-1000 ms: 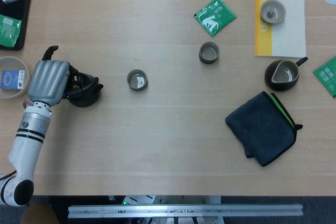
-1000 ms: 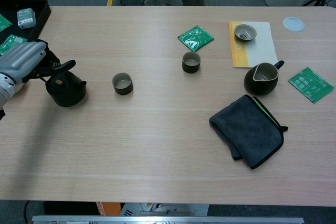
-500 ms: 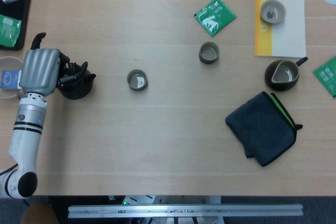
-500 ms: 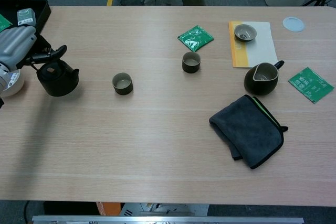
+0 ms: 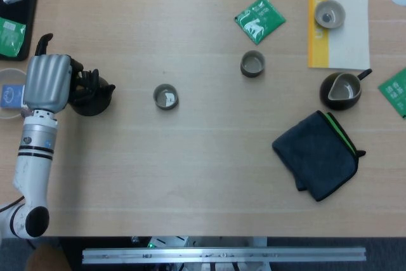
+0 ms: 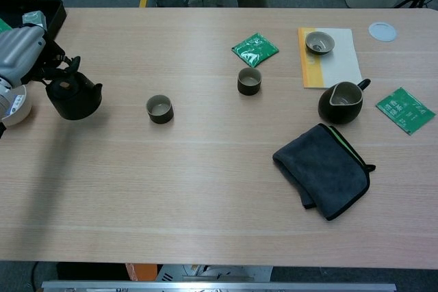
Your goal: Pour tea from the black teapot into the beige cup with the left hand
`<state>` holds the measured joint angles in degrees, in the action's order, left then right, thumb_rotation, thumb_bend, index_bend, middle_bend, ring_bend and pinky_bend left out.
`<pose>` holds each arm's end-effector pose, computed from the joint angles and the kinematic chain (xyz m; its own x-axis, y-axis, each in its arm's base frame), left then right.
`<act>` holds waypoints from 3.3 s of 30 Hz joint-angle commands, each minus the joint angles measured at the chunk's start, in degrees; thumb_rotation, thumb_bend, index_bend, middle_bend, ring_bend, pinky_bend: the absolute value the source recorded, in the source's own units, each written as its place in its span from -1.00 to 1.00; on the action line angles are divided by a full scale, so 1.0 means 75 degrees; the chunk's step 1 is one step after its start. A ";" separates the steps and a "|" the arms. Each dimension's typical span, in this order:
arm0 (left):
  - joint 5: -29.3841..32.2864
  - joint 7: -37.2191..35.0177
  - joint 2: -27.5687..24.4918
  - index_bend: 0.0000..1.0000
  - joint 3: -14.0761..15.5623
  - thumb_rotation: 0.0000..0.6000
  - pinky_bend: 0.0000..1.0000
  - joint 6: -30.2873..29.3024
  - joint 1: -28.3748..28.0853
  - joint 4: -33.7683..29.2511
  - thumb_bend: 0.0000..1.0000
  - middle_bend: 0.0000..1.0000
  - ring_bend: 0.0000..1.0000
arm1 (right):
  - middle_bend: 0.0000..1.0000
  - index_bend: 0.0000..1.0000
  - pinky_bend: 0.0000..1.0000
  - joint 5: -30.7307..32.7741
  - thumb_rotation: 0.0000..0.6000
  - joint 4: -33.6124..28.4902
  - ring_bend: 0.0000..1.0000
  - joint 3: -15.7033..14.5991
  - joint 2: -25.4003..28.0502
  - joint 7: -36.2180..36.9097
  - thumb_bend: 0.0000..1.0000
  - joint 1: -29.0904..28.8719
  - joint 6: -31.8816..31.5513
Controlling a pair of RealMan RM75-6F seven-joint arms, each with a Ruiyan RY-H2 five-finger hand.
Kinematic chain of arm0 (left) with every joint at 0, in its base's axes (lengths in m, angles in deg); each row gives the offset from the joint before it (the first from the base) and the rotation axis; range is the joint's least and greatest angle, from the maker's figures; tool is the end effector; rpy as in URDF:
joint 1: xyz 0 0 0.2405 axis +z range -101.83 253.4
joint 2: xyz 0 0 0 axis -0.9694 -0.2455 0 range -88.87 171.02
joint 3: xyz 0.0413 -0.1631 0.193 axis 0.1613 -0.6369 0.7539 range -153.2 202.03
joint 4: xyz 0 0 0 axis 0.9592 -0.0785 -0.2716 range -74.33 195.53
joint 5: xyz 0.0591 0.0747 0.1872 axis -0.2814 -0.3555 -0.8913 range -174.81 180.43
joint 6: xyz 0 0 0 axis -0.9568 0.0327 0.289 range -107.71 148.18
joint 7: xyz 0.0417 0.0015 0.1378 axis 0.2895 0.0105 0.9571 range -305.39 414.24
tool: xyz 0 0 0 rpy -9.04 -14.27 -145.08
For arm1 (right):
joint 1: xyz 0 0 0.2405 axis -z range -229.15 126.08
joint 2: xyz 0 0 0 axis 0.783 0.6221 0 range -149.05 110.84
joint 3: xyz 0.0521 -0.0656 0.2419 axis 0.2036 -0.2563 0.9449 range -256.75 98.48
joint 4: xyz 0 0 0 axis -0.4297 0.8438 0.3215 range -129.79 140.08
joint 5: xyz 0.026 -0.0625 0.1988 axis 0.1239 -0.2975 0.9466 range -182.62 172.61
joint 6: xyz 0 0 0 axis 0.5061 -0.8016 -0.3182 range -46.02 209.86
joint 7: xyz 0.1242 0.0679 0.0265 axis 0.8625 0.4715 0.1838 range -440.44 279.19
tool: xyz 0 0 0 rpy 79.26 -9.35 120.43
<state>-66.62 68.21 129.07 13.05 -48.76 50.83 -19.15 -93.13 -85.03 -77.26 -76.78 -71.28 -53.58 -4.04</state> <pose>-0.2504 0.3068 0.0335 0.3625 0.0843 0.9282 0.9314 -0.0672 -0.3577 -0.3293 -0.1626 0.1975 0.3862 -0.0182 0.9222 -0.9223 0.0053 0.3864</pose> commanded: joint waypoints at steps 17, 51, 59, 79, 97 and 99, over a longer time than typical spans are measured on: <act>-0.0457 0.0019 -0.0200 0.82 0.0165 0.84 -0.75 -0.0190 -0.0083 -0.0706 -0.17 1.00 0.73 | -0.37 -0.52 -0.64 -0.0005 1.00 0.0116 -0.51 -0.0009 -0.0032 0.0143 -0.98 0.0076 -0.0088; 0.0487 0.1716 0.1069 0.81 -0.0180 0.96 -0.75 0.0292 -0.1114 -0.0693 -0.16 1.00 0.72 | -0.37 -0.52 -0.64 0.0065 1.00 0.0604 -0.51 -0.0025 -0.0142 0.0662 -0.98 0.0208 -0.0132; 0.0306 0.1960 0.1432 0.80 -0.0010 1.00 -0.75 0.0119 -0.1204 -0.0208 -0.17 1.00 0.72 | -0.37 -0.52 -0.64 0.0091 1.00 0.0672 -0.51 -0.0020 -0.0150 0.0722 -0.98 0.0245 -0.0150; -0.0262 0.2122 0.2006 0.80 0.0282 1.00 -0.75 -0.0216 -0.1246 0.0578 -0.17 1.00 0.72 | -0.37 -0.52 -0.64 0.0094 1.00 0.0754 -0.51 -0.0014 -0.0199 0.0783 -0.98 0.0274 -0.0150; -0.0616 0.2333 0.2203 0.79 0.0347 1.00 -0.75 -0.0306 -0.1284 0.0995 -0.16 1.00 0.72 | -0.37 -0.52 -0.64 0.0125 1.00 0.0828 -0.51 0.0008 -0.0232 0.0851 -0.98 0.0273 -0.0112; -0.0669 0.2354 0.2221 0.80 0.0360 1.00 -0.75 -0.0334 -0.1281 0.1042 -0.16 1.00 0.72 | -0.37 -0.52 -0.64 0.0133 1.00 0.0833 -0.51 0.0012 -0.0234 0.0857 -0.98 0.0277 -0.0113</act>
<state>-71.49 85.78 145.66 15.71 -51.16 41.22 -11.48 -92.14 -78.79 -77.18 -78.53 -64.86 -51.51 -4.88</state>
